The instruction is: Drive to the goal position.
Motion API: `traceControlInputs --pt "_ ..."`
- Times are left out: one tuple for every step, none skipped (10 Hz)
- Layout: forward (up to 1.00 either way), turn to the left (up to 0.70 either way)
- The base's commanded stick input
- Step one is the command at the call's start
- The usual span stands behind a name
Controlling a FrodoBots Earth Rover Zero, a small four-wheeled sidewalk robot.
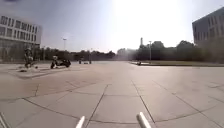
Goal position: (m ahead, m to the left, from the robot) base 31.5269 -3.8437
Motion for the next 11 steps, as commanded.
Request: traceControlInputs --pt "0.7 0.0" --pt "0.7 0.0" --pt "0.7 0.0" --pt "0.7 0.0" --pt "0.7 0.0" --pt "0.7 0.0" --pt "0.7 0.0" --pt "0.7 0.0" --pt "0.7 0.0" --pt "0.7 0.0" --pt "0.7 0.0"
